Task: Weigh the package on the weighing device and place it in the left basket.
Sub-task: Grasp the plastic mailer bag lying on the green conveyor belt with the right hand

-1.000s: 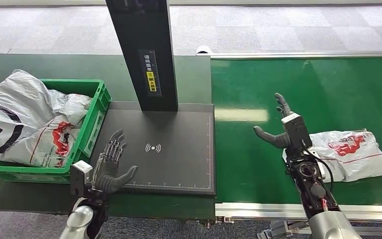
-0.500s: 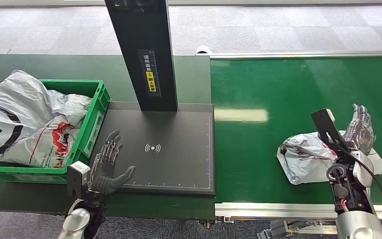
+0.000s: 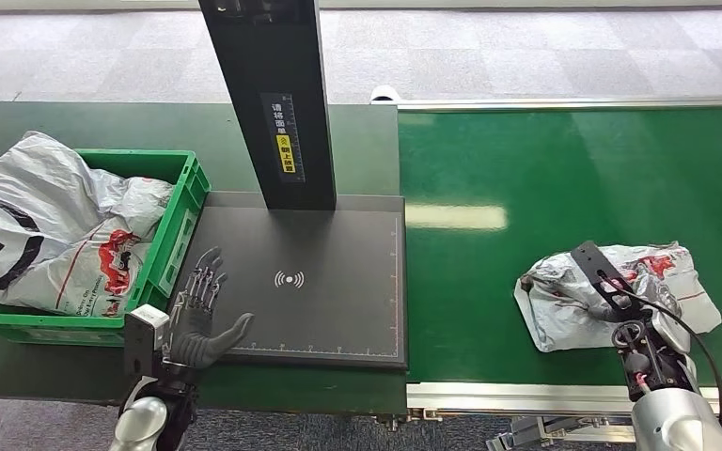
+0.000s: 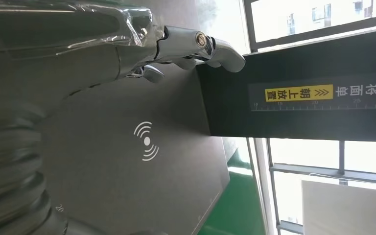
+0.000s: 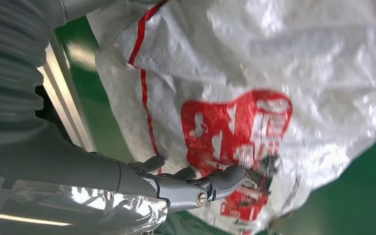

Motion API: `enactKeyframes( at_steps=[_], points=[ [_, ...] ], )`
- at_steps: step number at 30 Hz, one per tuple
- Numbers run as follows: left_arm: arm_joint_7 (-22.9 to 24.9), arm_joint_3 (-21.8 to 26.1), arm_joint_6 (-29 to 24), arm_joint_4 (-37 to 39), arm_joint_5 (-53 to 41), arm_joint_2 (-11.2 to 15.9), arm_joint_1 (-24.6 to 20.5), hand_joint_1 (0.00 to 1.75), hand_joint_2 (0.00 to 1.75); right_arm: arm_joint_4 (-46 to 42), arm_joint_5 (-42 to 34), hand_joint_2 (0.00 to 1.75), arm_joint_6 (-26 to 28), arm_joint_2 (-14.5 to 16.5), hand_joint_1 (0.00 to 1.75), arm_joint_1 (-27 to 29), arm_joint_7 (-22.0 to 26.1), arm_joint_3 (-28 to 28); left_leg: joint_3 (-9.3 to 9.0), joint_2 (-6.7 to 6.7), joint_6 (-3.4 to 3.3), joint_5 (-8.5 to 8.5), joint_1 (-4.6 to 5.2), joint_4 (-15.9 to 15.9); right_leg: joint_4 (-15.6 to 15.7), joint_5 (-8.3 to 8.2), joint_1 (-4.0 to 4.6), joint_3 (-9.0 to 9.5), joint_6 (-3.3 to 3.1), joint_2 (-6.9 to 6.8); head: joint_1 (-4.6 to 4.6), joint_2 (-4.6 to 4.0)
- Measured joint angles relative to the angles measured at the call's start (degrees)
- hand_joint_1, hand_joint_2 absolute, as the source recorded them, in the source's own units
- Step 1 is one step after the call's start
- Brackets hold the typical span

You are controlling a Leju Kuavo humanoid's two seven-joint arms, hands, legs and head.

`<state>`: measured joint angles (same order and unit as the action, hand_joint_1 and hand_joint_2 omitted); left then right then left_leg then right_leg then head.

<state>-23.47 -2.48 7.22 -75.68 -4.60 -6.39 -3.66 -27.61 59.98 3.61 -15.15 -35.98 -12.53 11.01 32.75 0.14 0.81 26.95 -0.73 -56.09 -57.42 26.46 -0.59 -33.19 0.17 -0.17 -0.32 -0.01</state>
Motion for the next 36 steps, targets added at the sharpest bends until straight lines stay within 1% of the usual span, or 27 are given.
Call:
enactKeyframes(
  at_steps=[2,5,7,9,11,12,13,17,21,28,31,36],
  points=[
    [0.15,0.18,-0.03,0.0,-0.23,-0.27,0.02,0.0,1.75,0.79,1.49,1.75,-3.65,0.48,0.0,-0.52,1.56,-0.09,-0.01,0.04,0.0,0.0,0.0,0.0,0.0,0.0,0.0,0.0,0.0,0.01,0.0,0.0],
    [0.22,0.43,-0.13,0.01,-0.33,-0.45,-0.05,0.0,1.75,1.5,2.29,1.75,-8.37,1.56,0.0,-1.82,6.32,-0.43,-0.06,0.17,0.0,0.0,-0.01,0.01,-0.01,-0.01,0.01,0.01,-0.01,0.07,0.0,0.01],
    [0.27,0.51,-0.35,0.03,-0.55,-0.54,-0.26,0.0,1.75,1.98,2.77,1.75,-10.68,2.48,0.0,-2.86,8.48,-0.95,-0.08,0.17,0.0,-0.01,-0.01,0.01,-0.01,-0.01,0.02,0.01,-0.01,0.09,0.0,0.01],
    [0.33,0.69,-0.67,0.05,-0.76,-0.66,-0.62,0.0,1.75,2.38,3.24,1.75,-12.43,3.32,0.77,-3.8,9.92,-1.65,-0.08,0.15,0.01,-0.02,-0.02,0.0,-0.01,-0.01,0.02,0.01,-0.01,0.08,0.0,0.0],
    [0.45,0.98,-0.91,0.13,-0.8,-0.78,-1.09,0.0,1.75,2.68,3.72,1.75,-13.65,4.04,1.63,-4.46,11.42,-2.49,-0.07,0.13,0.01,-0.02,-0.02,0.0,-0.01,-0.01,0.03,0.02,-0.01,0.07,0.01,-0.01],
    [0.52,1.13,-0.98,0.16,-0.8,-0.83,-1.31,0.0,1.75,2.8,3.95,1.75,-14.04,4.39,1.7,-4.7,12.33,-2.95,-0.07,0.12,0.01,-0.02,-0.02,0.0,-0.02,-0.01,0.03,0.02,-0.01,0.07,0.01,-0.01],
    [0.58,1.26,-1.01,0.2,-0.79,-0.85,-1.49,0.0,1.75,2.88,4.15,1.75,-14.27,4.72,1.74,-4.9,13.28,-3.44,-0.07,0.12,0.01,-0.02,-0.02,0.0,-0.02,-0.01,0.02,0.02,-0.01,0.07,0.01,0.0],
    [0.74,1.67,-0.86,0.17,-0.47,-0.85,-1.63,0.0,1.75,2.93,4.38,1.75,-14.32,5.84,1.75,-5.66,16.32,-5.33,-0.06,0.12,0.01,-0.01,-0.02,0.0,-0.02,-0.01,0.02,0.01,-0.01,0.07,0.01,0.0],
    [0.77,1.96,-0.74,0.07,-0.32,-0.83,-1.47,0.0,1.75,2.93,4.32,1.75,-14.28,6.45,1.75,-6.0,17.82,-6.9,-0.05,0.09,0.01,-0.01,-0.02,0.0,-0.02,0.0,0.02,0.01,-0.01,0.05,0.0,0.01],
    [0.75,2.2,-0.57,0.03,-0.29,-0.83,-1.23,0.0,1.75,2.89,2.79,1.75,-13.71,6.63,1.75,-6.0,20.56,-9.02,-0.05,0.07,0.01,-0.01,-0.02,0.0,-0.02,-0.01,0.02,0.01,-0.01,0.05,0.0,0.0],
    [0.58,2.3,-0.52,-0.05,-0.17,-0.8,-0.99,0.0,1.75,2.6,1.83,1.75,-12.23,6.71,1.75,-6.0,22.27,-9.82,-0.04,0.08,0.01,-0.01,-0.02,0.0,-0.02,-0.01,0.02,0.01,-0.01,0.05,0.0,-0.01],
    [-0.48,2.97,-0.77,-1.41,0.44,-0.72,0.33,0.0,1.75,0.3,-1.19,1.75,-7.47,7.19,1.75,-6.08,26.65,-10.62,-0.03,0.1,0.01,-0.01,-0.02,0.0,-0.02,0.0,0.02,-0.01,-0.01,0.05,0.01,0.0]
  ],
)
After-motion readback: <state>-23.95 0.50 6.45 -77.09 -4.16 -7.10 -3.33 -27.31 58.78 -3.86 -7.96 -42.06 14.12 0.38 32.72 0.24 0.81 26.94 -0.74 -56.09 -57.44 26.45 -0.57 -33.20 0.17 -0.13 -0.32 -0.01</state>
